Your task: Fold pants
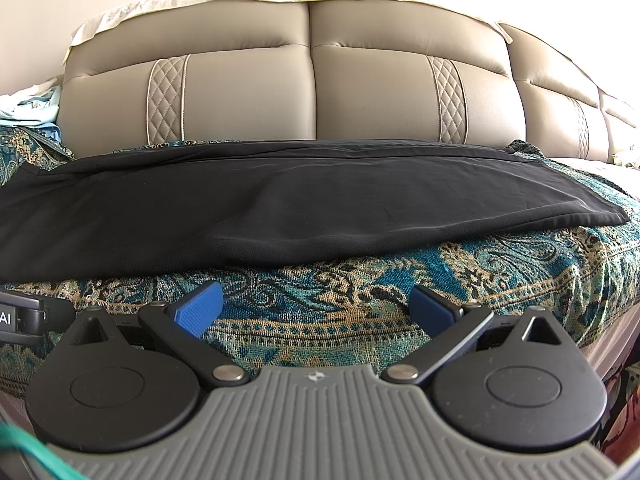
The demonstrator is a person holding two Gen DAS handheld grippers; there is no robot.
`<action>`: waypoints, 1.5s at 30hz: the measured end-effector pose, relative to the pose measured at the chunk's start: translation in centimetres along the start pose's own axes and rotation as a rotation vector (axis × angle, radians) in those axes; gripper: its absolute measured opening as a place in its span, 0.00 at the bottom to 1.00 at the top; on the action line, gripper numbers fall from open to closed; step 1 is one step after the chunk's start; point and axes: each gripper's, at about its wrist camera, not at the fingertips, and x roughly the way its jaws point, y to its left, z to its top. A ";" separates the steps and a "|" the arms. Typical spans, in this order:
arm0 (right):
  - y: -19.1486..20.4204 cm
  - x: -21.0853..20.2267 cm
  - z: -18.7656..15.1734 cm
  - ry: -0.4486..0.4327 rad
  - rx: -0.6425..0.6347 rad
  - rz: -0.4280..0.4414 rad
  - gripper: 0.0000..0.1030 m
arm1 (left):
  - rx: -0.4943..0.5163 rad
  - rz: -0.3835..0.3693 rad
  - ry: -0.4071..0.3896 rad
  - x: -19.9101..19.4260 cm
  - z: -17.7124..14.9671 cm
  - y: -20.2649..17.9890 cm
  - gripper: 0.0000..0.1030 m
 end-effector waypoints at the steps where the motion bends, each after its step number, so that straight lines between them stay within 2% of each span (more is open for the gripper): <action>1: 0.0 0.0 0.0 0.000 0.000 0.000 1.00 | 0.000 0.001 0.000 0.0 0.0 0.0 1.00; 11: 0.1 0.0 0.3 -0.007 0.012 -0.017 1.00 | -0.008 0.006 0.029 0.0 0.5 0.1 1.00; 16: 0.5 0.4 0.7 0.026 0.038 -0.062 1.00 | -0.024 0.003 0.117 0.8 2.2 0.2 1.00; 19: -0.1 0.4 2.5 0.084 0.025 -0.002 1.00 | -0.049 -0.024 0.168 0.9 3.6 0.9 0.98; 21: -0.5 -0.2 3.7 0.039 0.032 0.001 1.00 | -0.059 -0.055 0.162 0.4 4.8 1.6 0.98; 23: -0.7 -0.5 5.3 -0.031 0.022 0.012 1.00 | -0.059 -0.054 0.131 0.0 6.5 2.5 0.99; 24: -0.8 -0.3 6.1 -0.037 0.015 0.021 1.00 | -0.057 -0.045 0.118 0.0 7.4 2.8 0.99; 27: -1.3 1.3 8.8 -0.050 0.039 0.068 1.00 | -0.079 0.008 0.085 0.5 10.9 4.7 0.99; 30: -1.9 3.3 11.6 -0.047 0.068 0.109 1.00 | -0.143 0.057 0.045 1.6 15.2 7.4 1.00; 34: -2.0 6.9 15.1 -0.027 0.081 0.180 1.00 | -0.212 0.168 0.024 5.2 21.3 11.3 1.00; 36: -2.1 9.5 17.1 0.019 0.106 0.217 1.00 | -0.241 0.244 0.026 7.6 23.7 12.9 1.00; 38: -1.9 11.9 18.6 0.059 0.130 0.242 1.00 | -0.276 0.337 0.048 10.6 25.9 14.3 1.00; 40: -1.6 14.3 19.8 0.084 0.140 0.252 1.00 | -0.315 0.395 0.089 13.5 27.4 15.3 1.00; 45: -0.6 18.7 20.8 0.095 0.143 0.211 1.00 | -0.469 0.432 0.160 20.4 30.2 18.4 1.00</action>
